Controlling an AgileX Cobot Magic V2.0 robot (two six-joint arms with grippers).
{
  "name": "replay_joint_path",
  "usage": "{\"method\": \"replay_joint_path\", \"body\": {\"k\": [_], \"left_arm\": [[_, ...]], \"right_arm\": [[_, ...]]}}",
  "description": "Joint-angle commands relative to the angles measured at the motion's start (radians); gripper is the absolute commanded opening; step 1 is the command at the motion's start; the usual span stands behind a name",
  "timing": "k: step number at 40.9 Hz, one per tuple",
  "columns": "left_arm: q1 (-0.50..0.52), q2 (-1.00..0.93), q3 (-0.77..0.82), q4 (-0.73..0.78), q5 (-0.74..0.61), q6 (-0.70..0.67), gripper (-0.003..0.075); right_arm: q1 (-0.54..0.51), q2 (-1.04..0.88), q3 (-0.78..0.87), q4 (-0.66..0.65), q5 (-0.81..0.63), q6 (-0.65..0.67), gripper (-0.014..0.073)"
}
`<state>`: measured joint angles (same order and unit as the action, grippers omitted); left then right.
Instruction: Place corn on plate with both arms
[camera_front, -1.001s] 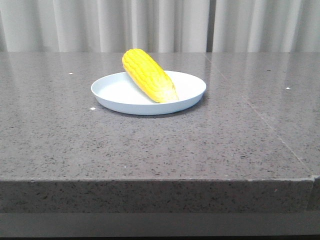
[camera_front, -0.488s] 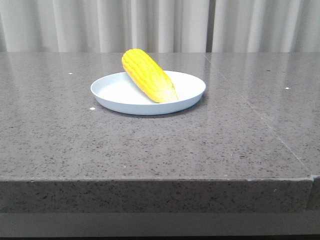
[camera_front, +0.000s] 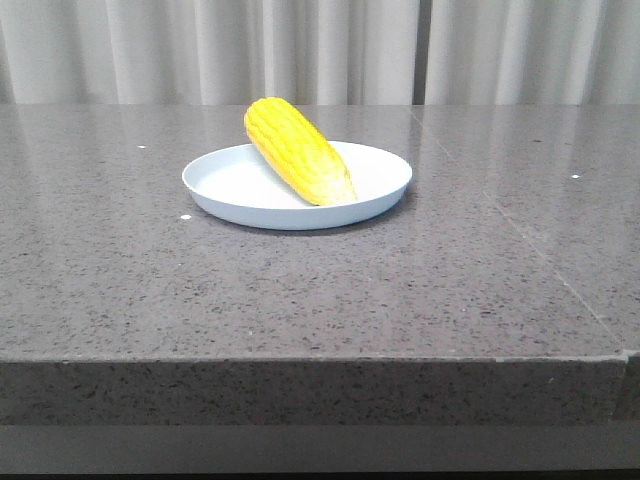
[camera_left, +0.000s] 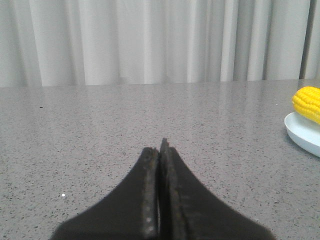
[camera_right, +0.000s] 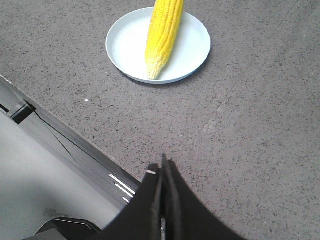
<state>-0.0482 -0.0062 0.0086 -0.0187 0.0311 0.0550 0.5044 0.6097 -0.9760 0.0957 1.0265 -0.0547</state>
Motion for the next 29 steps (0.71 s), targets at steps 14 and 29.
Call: {"method": "replay_joint_path", "body": {"k": [14, 29], "left_arm": [[-0.008, -0.017, 0.023, -0.001, -0.081, 0.001, -0.0020], [-0.008, -0.017, 0.023, -0.001, -0.081, 0.001, -0.0020]], "right_arm": [[-0.003, 0.000, -0.020, 0.005, -0.071, 0.001, -0.0087], [-0.287, -0.225, 0.279, -0.004, -0.519, 0.001, -0.0087]]}}
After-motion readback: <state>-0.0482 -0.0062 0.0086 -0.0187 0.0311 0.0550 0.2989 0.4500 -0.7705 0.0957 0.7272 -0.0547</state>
